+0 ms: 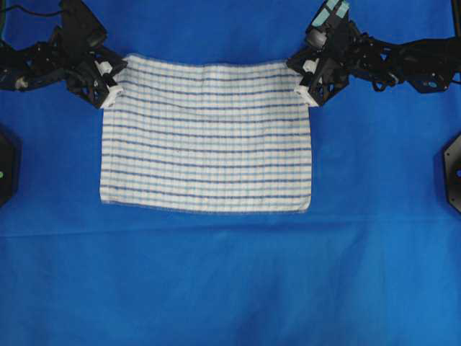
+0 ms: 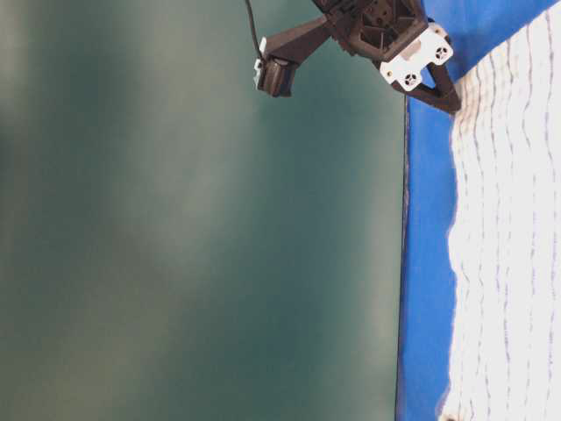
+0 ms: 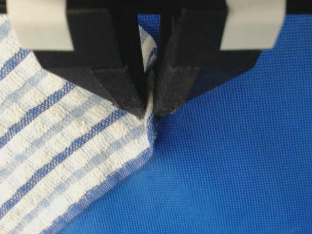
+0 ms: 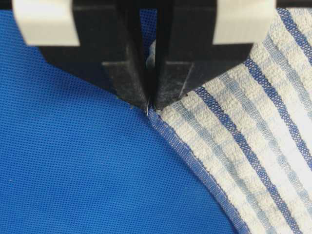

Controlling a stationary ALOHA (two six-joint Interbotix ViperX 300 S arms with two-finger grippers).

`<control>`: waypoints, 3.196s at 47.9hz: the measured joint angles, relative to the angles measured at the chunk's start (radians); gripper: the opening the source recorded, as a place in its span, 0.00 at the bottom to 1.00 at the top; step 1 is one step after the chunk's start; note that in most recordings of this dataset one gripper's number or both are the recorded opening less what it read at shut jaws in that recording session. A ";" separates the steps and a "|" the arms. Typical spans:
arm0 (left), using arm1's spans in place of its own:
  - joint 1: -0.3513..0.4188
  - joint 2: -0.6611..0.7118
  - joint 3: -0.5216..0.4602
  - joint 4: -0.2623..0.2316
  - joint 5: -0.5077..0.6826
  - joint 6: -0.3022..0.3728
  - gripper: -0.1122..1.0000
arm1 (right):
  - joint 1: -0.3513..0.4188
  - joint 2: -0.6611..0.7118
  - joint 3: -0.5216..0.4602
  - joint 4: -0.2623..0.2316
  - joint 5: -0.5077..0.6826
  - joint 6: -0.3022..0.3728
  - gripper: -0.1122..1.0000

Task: Fold the blue towel.
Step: 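Grasp far corners and fold the far half toward the near edge, then release the folded edge and move both grippers to the towel's left and right ends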

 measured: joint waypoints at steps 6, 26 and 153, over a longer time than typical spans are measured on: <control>-0.003 -0.014 -0.005 0.002 0.014 -0.002 0.12 | -0.005 -0.020 0.000 0.000 0.003 -0.003 0.15; 0.025 -0.092 -0.018 0.002 0.034 0.009 0.12 | -0.051 -0.080 0.000 0.000 0.008 -0.006 0.15; -0.673 -0.658 0.244 0.002 0.170 -0.196 0.77 | 0.522 -0.419 0.175 0.069 0.212 0.092 0.64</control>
